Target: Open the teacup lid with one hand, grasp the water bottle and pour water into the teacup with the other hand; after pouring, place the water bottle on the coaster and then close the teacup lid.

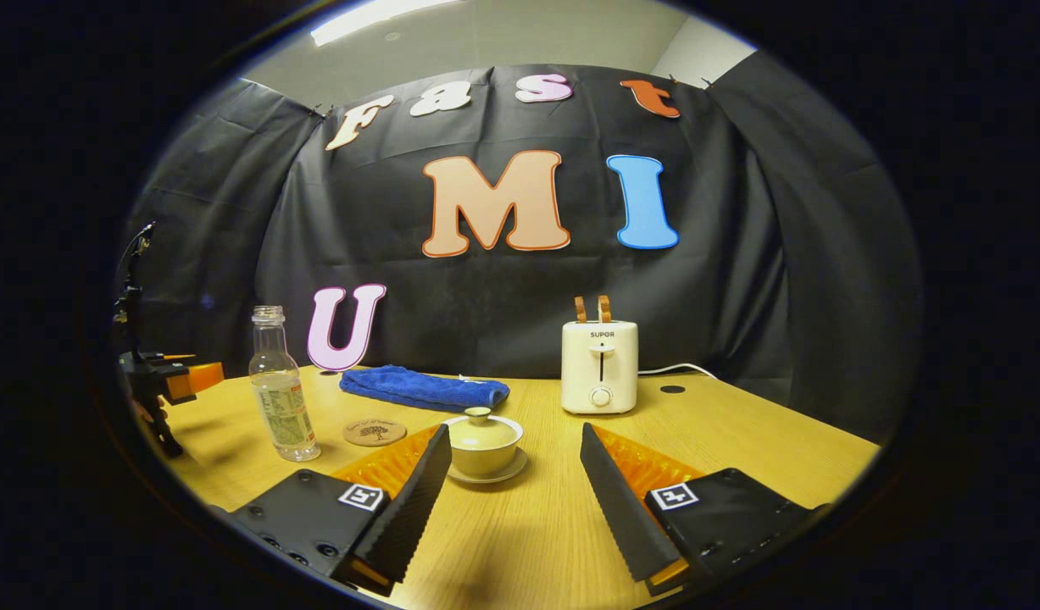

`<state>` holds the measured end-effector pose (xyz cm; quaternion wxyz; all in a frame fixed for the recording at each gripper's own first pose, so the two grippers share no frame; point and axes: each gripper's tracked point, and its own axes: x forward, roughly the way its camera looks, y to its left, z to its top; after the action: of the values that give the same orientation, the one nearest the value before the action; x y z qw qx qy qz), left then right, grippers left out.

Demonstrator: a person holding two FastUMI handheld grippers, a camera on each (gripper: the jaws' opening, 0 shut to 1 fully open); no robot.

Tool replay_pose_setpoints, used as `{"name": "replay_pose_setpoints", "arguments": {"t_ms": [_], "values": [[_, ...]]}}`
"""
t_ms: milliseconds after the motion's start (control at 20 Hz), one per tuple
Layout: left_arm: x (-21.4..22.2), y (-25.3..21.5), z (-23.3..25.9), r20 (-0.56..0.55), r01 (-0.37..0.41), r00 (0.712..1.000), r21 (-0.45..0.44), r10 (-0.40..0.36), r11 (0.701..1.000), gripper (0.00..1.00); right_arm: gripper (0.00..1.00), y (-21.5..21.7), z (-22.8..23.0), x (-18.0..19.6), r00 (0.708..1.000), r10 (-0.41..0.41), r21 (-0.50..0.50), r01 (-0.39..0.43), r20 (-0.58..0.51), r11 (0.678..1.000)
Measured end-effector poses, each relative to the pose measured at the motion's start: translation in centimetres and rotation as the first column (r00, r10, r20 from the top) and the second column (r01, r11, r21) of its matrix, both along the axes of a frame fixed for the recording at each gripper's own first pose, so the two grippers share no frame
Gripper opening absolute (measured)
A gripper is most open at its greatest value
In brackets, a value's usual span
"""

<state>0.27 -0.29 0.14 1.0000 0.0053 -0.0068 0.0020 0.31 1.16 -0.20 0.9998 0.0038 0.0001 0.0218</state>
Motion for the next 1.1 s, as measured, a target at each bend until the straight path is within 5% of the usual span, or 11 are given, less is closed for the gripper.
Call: {"name": "replay_pose_setpoints", "arguments": {"t_ms": [1100], "values": [[0.0,0.1,0.0,0.001,0.001,1.000,0.001,-0.001,1.000,0.96,0.99,5.0,-2.0,10.2,0.988,0.106,0.000,-0.107,-0.109,0.994]]}}
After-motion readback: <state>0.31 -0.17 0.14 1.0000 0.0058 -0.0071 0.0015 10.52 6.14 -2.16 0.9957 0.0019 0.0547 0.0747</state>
